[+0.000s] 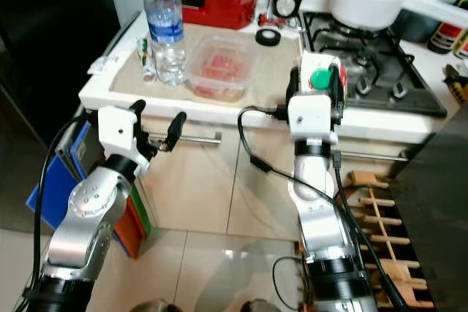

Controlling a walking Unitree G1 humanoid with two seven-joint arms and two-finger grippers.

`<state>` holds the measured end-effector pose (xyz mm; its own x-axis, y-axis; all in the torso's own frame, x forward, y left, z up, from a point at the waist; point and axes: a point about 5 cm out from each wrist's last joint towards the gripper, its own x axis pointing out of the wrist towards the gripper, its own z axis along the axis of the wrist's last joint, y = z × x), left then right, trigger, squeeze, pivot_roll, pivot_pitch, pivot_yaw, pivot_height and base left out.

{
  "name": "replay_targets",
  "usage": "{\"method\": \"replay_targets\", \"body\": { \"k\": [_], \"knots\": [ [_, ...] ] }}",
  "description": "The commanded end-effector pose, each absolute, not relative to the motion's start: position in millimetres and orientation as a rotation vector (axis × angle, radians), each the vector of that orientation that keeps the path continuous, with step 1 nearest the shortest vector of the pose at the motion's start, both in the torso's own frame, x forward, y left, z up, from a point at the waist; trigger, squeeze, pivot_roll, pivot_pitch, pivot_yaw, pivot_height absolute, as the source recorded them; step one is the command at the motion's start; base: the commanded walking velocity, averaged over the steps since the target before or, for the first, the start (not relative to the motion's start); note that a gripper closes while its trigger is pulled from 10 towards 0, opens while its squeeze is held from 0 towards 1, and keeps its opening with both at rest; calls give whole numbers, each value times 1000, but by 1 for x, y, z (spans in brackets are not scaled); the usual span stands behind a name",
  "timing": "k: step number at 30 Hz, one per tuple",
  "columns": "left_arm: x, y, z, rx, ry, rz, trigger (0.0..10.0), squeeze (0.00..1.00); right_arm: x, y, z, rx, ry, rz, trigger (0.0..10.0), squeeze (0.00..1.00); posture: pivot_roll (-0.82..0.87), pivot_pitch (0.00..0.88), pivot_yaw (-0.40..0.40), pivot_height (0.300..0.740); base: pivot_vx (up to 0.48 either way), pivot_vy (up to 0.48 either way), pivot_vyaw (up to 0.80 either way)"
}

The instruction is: Restocking fridge

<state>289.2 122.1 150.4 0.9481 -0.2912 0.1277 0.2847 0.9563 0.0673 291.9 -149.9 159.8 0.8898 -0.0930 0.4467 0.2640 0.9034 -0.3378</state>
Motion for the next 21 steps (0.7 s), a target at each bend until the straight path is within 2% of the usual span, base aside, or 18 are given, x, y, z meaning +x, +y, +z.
{"method": "replay_targets", "body": {
  "k": [1, 8, 12, 21],
  "knots": [
    [294, 121, 151, 56, -138, -274, 10000, 0, 292, -151, 161, -389, -429, -212, 10000, 0, 28, 0, -34, 740, -424, 0, 0],
    [300, 124, 146, 70, -123, -261, 10000, 0, 297, -154, 154, -332, -350, -229, 10000, 0, 25, 0, -31, 740, -457, 0, 0],
    [303, 125, 144, 75, -117, -259, 10000, 0, 298, -153, 136, -206, -223, -177, 10000, 0, 25, 0, -33, 740, -458, 0, 0],
    [303, 131, 137, 76, -100, -251, 10000, 0, 282, -164, 106, -133, -41, -108, 10000, 0, 19, 0, -34, 740, -450, 0, 0]
  ]
}}
